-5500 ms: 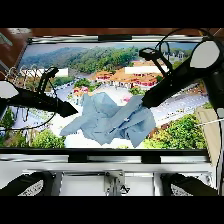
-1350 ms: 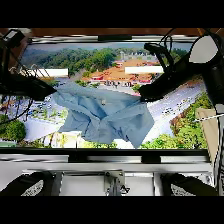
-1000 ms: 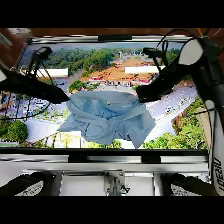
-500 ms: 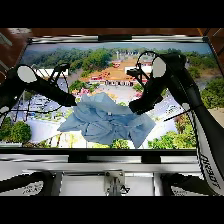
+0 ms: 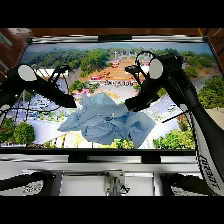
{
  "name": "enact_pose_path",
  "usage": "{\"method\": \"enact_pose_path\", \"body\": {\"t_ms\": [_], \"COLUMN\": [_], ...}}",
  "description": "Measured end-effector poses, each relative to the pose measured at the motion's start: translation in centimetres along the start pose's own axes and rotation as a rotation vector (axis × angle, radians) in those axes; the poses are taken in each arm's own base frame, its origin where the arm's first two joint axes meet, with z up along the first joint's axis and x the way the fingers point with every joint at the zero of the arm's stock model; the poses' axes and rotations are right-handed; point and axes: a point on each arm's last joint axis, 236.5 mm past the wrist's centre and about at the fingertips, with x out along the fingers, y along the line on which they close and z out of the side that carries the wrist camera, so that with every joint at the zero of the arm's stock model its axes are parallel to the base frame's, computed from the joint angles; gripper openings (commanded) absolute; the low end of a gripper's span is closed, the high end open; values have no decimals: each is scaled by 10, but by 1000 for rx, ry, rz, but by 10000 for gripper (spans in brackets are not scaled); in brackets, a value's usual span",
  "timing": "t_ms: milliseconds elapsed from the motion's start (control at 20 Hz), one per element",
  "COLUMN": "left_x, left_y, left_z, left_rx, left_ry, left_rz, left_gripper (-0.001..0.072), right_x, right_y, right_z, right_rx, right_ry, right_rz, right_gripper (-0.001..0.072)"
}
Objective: Fold the shirts.
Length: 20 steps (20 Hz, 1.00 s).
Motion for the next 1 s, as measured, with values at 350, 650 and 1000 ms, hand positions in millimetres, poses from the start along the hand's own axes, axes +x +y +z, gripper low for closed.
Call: {"method": "enact_pose_path", "body": {"t_ms": [350, 650, 1000], "left_x": [-95, -183, -166], "left_y": [30, 113, 170], "left_z": [1, -46, -89], "left_rx": [-70, -303, -427], "left_ry": [-147, -264, -215], "left_rz": [81, 365, 464], "left_gripper": [537, 507, 403], "right_x": [0, 0, 0], "right_y": [2, 2, 2], "right_z": [1, 2, 2], "right_rx": [9, 7, -8], "right_ry": [-6, -6, -7], "right_rz": [7, 8, 7], "right_gripper": [77, 77, 77]}}
